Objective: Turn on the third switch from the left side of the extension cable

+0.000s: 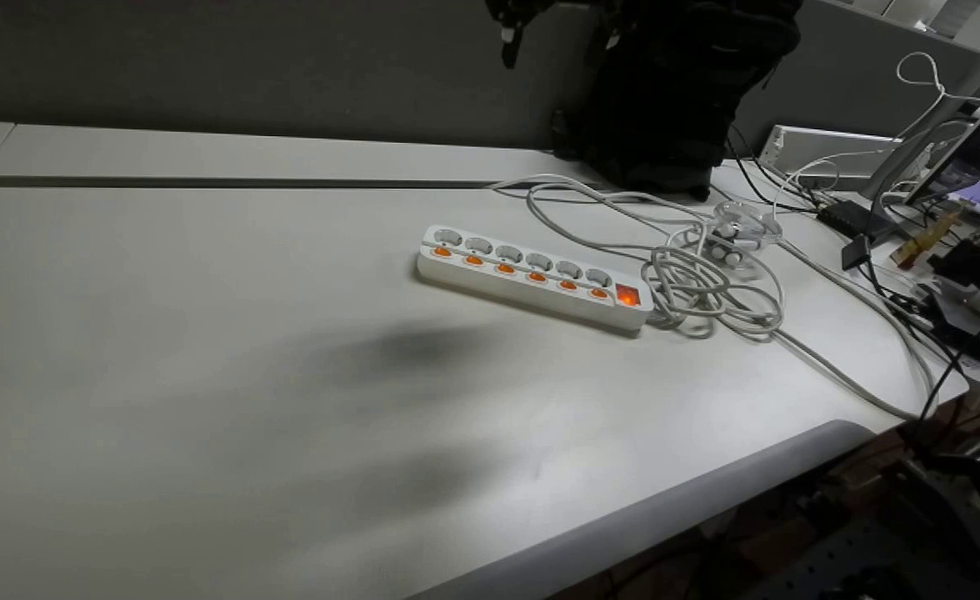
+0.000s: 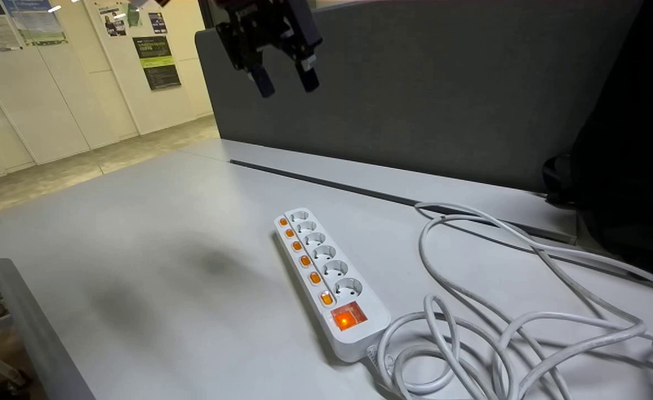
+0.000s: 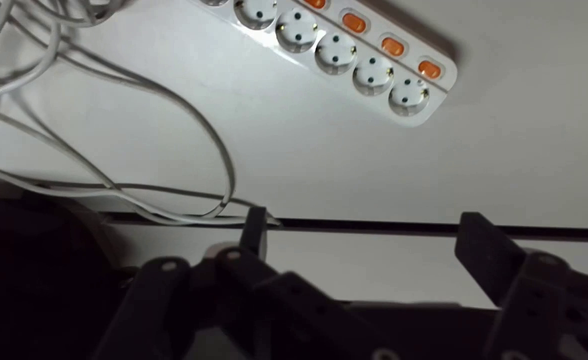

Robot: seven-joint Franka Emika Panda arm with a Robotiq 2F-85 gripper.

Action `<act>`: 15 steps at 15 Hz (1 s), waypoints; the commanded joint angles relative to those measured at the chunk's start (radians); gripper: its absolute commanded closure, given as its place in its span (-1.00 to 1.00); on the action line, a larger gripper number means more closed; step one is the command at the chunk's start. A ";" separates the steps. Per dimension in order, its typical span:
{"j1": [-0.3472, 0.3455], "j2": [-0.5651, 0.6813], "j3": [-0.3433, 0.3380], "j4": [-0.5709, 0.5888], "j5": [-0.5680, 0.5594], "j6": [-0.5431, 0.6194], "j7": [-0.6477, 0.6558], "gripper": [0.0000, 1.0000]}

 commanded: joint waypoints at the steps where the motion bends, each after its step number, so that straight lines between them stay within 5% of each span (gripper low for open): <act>1: 0.025 0.085 -0.012 0.019 0.073 0.014 -0.064 -0.39; 10: 0.031 0.186 -0.024 0.001 0.194 0.032 -0.100 0.88; 15: 0.041 0.197 -0.036 0.003 0.204 0.026 -0.112 0.98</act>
